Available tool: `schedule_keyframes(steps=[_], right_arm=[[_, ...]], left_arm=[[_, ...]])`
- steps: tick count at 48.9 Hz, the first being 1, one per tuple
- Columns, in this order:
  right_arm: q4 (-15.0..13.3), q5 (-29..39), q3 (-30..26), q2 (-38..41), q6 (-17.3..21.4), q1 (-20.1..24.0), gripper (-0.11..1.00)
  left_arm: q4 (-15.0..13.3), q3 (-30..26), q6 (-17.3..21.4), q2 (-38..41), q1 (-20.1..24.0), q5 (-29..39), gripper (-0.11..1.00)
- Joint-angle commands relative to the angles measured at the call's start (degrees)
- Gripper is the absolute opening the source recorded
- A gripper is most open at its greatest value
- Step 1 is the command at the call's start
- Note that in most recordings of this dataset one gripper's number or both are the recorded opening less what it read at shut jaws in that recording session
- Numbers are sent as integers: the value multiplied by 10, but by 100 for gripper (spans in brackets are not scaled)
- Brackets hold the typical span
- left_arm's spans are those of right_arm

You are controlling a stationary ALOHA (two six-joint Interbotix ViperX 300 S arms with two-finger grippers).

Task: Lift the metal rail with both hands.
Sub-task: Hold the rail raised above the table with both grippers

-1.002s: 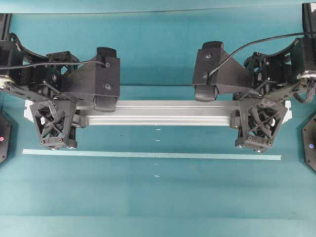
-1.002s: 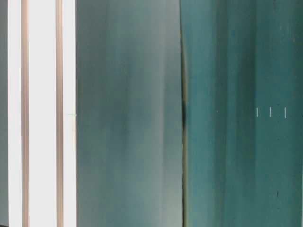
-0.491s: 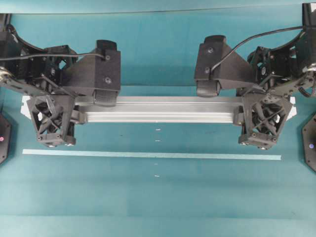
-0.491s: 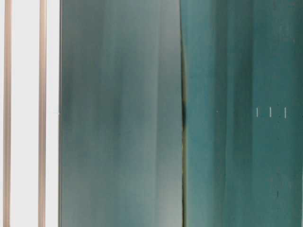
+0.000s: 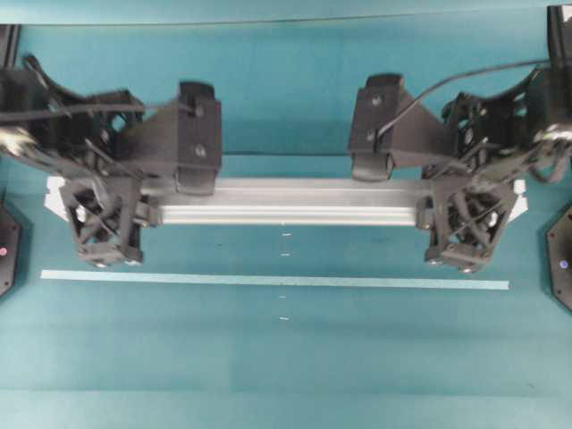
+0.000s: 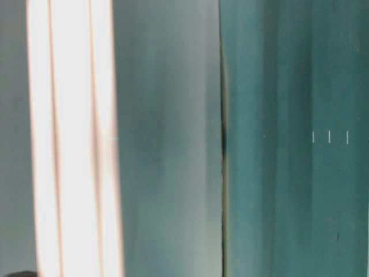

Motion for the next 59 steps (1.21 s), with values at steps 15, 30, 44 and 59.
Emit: schedule_keyframes(steps=[15, 30, 44, 59], right_arm=[[-2, -203, 163, 3, 4, 3, 43], [-4, -307, 227, 40, -1, 14, 43], [-4, -362, 243, 83, -14, 23, 42], [0, -416, 268, 114, -13, 39, 41]], left_arm=[[2, 120, -4, 22, 6, -150, 30], [1, 178, -27, 62, 3, -264, 30], [2, 200, -32, 105, -4, -318, 30], [1, 228, -33, 118, -5, -345, 30]])
